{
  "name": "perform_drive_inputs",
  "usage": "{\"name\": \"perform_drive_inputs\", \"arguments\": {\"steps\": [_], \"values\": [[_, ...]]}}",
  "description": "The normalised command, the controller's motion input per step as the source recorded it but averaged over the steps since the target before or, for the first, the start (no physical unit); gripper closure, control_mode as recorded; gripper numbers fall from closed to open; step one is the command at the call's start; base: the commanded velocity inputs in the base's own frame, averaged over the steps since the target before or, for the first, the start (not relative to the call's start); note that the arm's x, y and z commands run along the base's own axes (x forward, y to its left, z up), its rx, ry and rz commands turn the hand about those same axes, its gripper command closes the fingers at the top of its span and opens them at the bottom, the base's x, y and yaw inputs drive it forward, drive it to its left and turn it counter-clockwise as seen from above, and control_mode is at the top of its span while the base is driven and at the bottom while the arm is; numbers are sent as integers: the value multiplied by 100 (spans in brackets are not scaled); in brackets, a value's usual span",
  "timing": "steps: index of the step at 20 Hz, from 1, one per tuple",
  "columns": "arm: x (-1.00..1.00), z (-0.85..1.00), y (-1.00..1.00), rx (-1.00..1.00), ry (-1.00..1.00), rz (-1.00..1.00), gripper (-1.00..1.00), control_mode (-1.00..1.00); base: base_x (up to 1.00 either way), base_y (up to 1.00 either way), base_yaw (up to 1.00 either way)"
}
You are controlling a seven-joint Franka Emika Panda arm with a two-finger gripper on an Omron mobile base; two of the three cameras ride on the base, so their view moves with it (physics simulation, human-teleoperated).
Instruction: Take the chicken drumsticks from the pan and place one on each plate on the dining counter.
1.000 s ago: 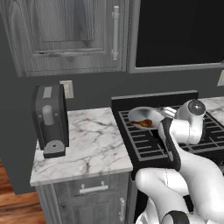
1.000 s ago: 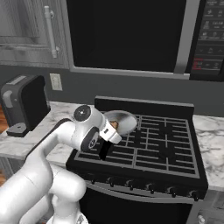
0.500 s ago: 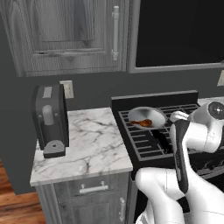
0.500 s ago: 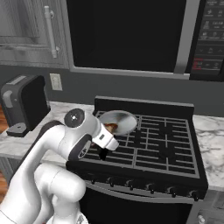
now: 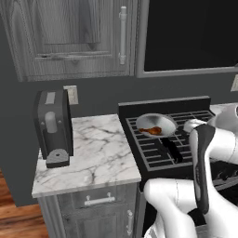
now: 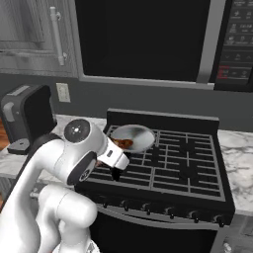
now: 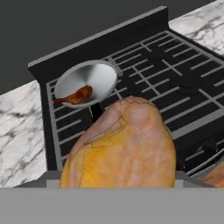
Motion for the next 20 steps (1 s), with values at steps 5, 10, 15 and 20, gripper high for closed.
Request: {"name": "perform_drive_inputs", "arguments": {"steps": [5,10,15,20], "values": [[0,47,9,0,23,15,100,-100,0,0,0],[-6,20,12,-3,20,11,100,-100,0,0,0],[-3,-17,36,-21,4,1,100,-100,0,0,0],[-1,-6,7,-6,-2,0,100,-100,0,0,0]]}}
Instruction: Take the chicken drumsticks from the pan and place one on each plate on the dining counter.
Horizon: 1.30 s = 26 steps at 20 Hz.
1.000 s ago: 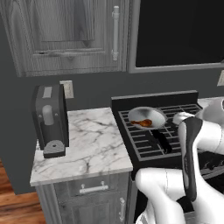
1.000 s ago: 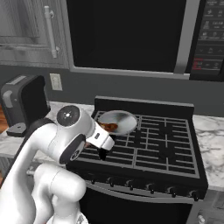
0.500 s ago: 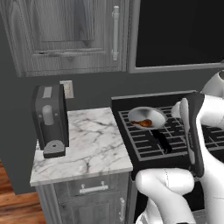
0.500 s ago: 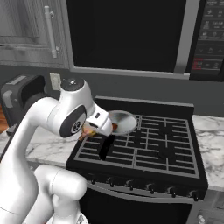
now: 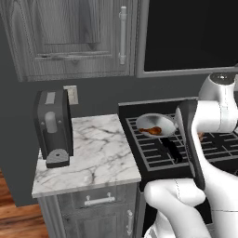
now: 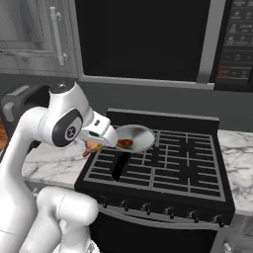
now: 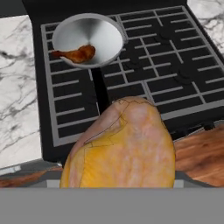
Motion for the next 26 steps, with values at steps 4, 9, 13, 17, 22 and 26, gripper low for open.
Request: {"name": "perform_drive_inputs", "arguments": {"steps": [4,9,13,17,22,26], "values": [[0,0,0,0,0,0,100,-100,0,0,0],[-14,-2,1,0,0,0,100,-100,0,0,0],[0,0,0,0,0,0,100,100,-70,4,3],[0,0,0,0,0,0,100,100,-78,8,19],[0,0,0,0,0,0,100,100,-53,5,88],[0,0,0,0,0,0,100,100,-11,0,100]]}}
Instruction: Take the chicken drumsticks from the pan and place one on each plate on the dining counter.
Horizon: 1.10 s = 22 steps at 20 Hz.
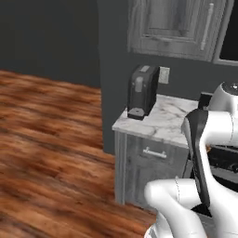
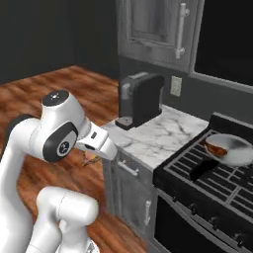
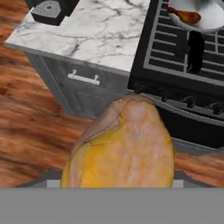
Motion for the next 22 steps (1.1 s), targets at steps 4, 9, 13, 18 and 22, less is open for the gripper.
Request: {"name": "perform_drive_inputs", "arguments": {"steps": [4,9,13,18,22], "values": [[0,0,0,0,0,0,100,100,-5,0,100],[0,0,0,0,0,0,100,100,-5,0,100],[0,0,0,0,0,0,100,100,-5,0,100],[0,0,0,0,0,0,100,100,12,0,100],[0,0,0,0,0,0,100,100,87,-10,38]]}}
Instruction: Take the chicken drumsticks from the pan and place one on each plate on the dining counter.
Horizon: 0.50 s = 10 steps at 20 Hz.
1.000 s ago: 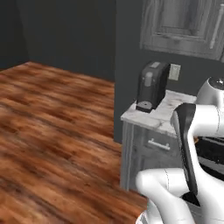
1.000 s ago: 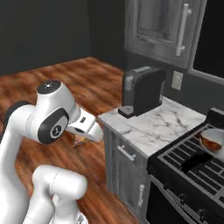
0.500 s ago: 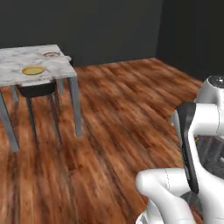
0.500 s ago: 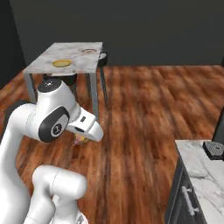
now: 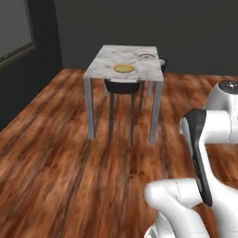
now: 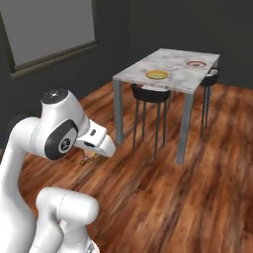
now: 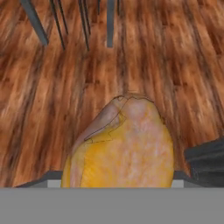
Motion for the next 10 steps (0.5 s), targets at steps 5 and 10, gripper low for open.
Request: {"name": "perform_drive_inputs", "arguments": {"steps": [5,10], "values": [[0,0,0,0,0,0,100,100,100,-9,5],[0,0,0,0,0,0,100,100,100,-8,4]]}}
